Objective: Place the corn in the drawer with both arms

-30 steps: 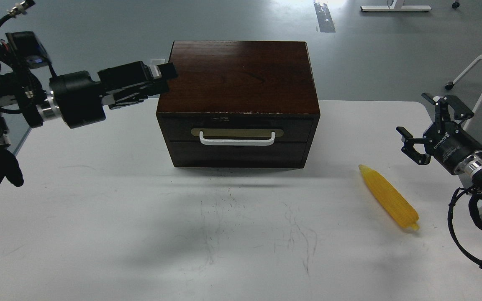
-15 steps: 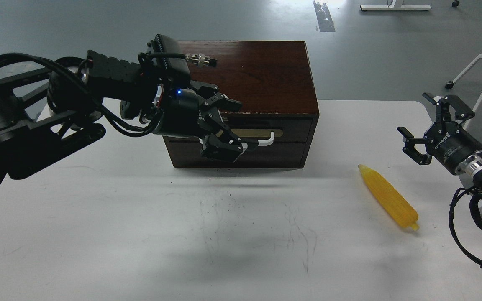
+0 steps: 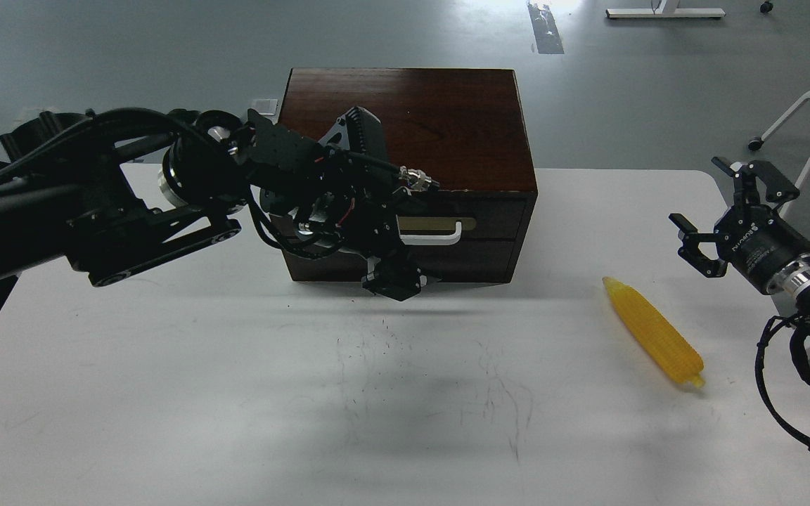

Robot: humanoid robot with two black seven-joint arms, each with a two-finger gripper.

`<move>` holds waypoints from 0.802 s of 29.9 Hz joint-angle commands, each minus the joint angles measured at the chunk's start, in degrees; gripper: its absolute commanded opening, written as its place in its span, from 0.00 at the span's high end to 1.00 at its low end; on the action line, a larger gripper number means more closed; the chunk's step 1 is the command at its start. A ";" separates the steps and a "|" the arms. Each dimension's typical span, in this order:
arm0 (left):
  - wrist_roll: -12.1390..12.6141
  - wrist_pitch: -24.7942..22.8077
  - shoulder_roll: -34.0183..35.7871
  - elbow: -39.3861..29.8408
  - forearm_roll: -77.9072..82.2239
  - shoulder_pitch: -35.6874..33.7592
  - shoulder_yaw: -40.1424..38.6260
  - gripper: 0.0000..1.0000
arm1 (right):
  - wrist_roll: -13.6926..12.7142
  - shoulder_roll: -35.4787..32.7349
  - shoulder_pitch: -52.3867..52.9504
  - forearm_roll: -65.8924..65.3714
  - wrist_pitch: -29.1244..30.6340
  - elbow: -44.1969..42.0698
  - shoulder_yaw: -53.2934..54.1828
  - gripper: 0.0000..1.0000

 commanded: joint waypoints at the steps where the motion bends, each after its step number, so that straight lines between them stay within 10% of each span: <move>1: 0.00 -0.01 -1.10 2.60 0.00 0.04 1.24 0.01 | 0.01 -0.08 -0.03 0.00 -0.01 0.00 0.01 0.00; 24: 0.00 -0.01 -2.34 6.29 0.00 1.00 3.08 0.01 | 0.01 -0.17 -0.20 -0.09 -0.01 0.00 -0.08 0.00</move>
